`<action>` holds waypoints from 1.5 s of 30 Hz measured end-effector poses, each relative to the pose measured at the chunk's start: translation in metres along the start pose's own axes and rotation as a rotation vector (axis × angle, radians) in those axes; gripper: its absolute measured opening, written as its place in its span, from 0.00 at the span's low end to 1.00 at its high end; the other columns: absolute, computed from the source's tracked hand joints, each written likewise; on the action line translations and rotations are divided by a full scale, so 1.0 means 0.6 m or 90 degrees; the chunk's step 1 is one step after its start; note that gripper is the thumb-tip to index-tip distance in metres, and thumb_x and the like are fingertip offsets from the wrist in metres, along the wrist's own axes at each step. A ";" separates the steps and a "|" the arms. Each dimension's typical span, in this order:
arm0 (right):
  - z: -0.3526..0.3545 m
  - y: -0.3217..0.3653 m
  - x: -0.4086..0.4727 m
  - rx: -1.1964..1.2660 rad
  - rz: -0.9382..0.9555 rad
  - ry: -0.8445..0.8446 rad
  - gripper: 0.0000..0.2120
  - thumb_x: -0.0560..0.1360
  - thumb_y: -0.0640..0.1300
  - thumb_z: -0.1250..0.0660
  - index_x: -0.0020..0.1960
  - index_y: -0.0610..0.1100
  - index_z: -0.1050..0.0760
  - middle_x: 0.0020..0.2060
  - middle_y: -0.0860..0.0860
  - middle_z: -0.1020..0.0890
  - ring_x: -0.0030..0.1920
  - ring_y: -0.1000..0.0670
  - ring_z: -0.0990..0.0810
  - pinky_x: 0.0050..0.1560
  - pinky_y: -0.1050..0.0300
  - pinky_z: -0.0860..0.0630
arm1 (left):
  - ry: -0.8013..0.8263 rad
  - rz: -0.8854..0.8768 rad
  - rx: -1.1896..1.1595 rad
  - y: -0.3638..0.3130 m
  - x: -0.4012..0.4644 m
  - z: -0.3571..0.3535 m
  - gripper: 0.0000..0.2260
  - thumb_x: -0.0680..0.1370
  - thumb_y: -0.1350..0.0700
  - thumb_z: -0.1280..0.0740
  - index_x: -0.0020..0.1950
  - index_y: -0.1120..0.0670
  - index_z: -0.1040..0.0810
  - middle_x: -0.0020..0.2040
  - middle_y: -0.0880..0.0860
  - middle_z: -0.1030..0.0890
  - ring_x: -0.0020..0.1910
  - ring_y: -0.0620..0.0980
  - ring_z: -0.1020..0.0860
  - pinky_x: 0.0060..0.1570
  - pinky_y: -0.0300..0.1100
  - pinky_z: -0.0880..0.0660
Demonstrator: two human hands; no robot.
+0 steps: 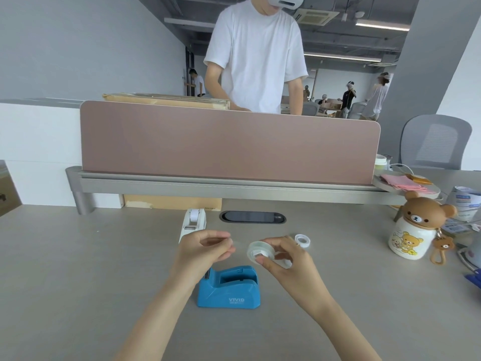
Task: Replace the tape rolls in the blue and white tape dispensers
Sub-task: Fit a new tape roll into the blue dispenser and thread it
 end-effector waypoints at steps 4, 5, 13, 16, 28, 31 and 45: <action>-0.005 -0.008 -0.001 0.015 -0.021 0.014 0.07 0.73 0.51 0.29 0.50 0.58 0.23 0.48 0.60 0.18 0.53 0.59 0.22 0.51 0.71 0.29 | 0.002 0.019 0.012 0.000 0.000 0.001 0.06 0.71 0.65 0.27 0.47 0.59 0.17 0.42 0.57 0.14 0.39 0.48 0.14 0.37 0.33 0.19; -0.006 -0.011 -0.001 0.014 -0.025 0.021 0.08 0.73 0.51 0.30 0.51 0.57 0.24 0.48 0.61 0.18 0.53 0.59 0.22 0.51 0.70 0.28 | 0.003 0.024 0.008 0.000 0.000 0.001 0.06 0.71 0.65 0.27 0.47 0.60 0.17 0.42 0.57 0.14 0.39 0.48 0.14 0.37 0.33 0.19; 0.005 -0.010 0.001 -0.023 -0.010 0.035 0.06 0.74 0.47 0.30 0.50 0.55 0.24 0.48 0.67 0.20 0.52 0.63 0.24 0.49 0.77 0.32 | 0.003 0.045 -0.008 -0.005 0.011 0.031 0.06 0.71 0.66 0.27 0.47 0.61 0.18 0.42 0.59 0.15 0.37 0.48 0.14 0.35 0.32 0.19; 0.009 -0.010 0.002 -0.029 -0.023 0.039 0.05 0.73 0.50 0.30 0.48 0.58 0.23 0.45 0.62 0.18 0.52 0.66 0.26 0.48 0.77 0.32 | 0.019 0.065 0.004 -0.004 0.019 0.051 0.04 0.72 0.67 0.28 0.46 0.63 0.19 0.43 0.60 0.16 0.34 0.47 0.15 0.34 0.32 0.19; -0.035 -0.024 -0.005 -0.005 -0.063 0.064 0.11 0.69 0.49 0.26 0.50 0.55 0.23 0.44 0.60 0.18 0.49 0.61 0.23 0.51 0.70 0.31 | 0.132 0.125 0.064 0.020 0.028 0.099 0.13 0.70 0.69 0.27 0.53 0.61 0.24 0.42 0.60 0.16 0.40 0.53 0.14 0.39 0.37 0.18; -0.041 -0.023 -0.009 -0.014 -0.058 0.075 0.07 0.70 0.50 0.26 0.46 0.54 0.21 0.45 0.68 0.20 0.49 0.67 0.25 0.49 0.75 0.32 | 0.165 0.143 0.059 0.029 0.027 0.106 0.14 0.70 0.69 0.27 0.54 0.61 0.24 0.41 0.59 0.16 0.42 0.54 0.15 0.42 0.39 0.17; -0.059 -0.019 -0.007 -0.066 0.004 0.097 0.05 0.72 0.48 0.28 0.45 0.56 0.23 0.45 0.60 0.19 0.52 0.63 0.26 0.51 0.76 0.33 | 0.213 0.210 0.063 0.056 0.028 0.124 0.06 0.73 0.68 0.31 0.45 0.61 0.16 0.38 0.57 0.14 0.37 0.48 0.15 0.35 0.33 0.20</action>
Point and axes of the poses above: each hand's wrist, its own x-axis towards the middle knuckle, its own z-axis out of the back of the hand, y = z × x, the point moved 5 cm from there along x, towards the middle knuckle
